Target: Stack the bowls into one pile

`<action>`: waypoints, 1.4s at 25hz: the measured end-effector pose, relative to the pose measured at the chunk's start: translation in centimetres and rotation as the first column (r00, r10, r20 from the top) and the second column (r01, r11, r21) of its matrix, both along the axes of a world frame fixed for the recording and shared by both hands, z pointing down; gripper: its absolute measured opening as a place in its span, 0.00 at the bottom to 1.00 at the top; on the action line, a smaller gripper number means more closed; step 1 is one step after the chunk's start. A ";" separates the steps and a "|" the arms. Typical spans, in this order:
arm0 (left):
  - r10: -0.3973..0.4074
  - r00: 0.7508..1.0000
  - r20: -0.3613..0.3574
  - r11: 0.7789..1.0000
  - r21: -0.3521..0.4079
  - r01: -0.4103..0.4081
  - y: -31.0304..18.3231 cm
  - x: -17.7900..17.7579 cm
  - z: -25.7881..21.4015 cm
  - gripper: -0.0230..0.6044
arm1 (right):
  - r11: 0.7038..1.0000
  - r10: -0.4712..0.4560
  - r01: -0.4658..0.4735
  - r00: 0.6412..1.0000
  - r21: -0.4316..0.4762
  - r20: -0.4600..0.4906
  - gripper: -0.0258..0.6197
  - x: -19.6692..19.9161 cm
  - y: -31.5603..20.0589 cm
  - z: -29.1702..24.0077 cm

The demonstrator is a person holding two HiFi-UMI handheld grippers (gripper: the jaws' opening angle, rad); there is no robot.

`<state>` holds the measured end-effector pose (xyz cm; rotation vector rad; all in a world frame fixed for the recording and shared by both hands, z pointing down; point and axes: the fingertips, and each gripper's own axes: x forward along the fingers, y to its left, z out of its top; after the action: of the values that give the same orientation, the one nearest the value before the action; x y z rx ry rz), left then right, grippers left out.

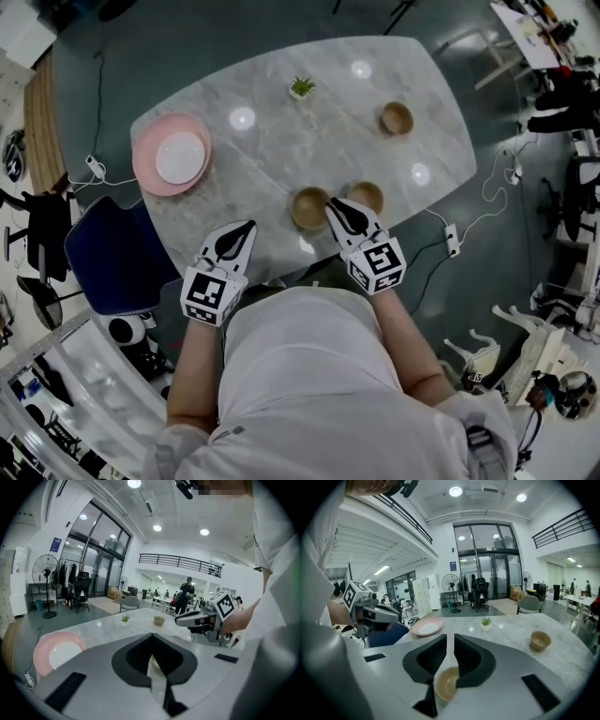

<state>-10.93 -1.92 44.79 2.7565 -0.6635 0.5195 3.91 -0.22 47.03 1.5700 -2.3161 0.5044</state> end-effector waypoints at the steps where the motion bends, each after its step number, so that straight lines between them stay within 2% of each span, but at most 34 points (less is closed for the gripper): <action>1: -0.004 1.000 0.004 1.000 -0.001 0.004 -0.1 0.6 0.0 0.04 | 1.000 0.007 -0.007 1.000 -0.004 -0.001 0.13 1.0 -0.1 0.2; 12: -0.068 0.996 0.053 0.998 -0.013 0.068 -1.5 7.2 0.9 0.04 | 0.998 0.034 -0.035 0.999 -0.053 -0.027 0.16 11.4 -2.4 3.2; 15: -0.096 0.993 0.063 0.995 -0.026 0.098 -1.9 8.4 1.2 0.04 | 0.997 0.024 -0.028 0.998 -0.065 -0.062 0.16 13.8 -3.0 4.2; 25: -0.162 0.977 0.141 0.984 -0.044 0.170 -2.8 11.4 3.4 0.04 | 0.993 -0.018 0.000 0.987 -0.116 -0.161 0.18 20.3 -5.3 8.4; 35: -0.222 0.951 0.217 0.968 -0.069 0.242 -3.6 13.3 5.4 0.04 | 0.985 -0.042 0.003 0.975 -0.174 -0.217 0.18 26.0 -8.8 12.5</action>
<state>2.33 -5.47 50.22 2.5118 -0.9709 0.7693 29.91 -9.01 59.57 1.4385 -2.0643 0.4844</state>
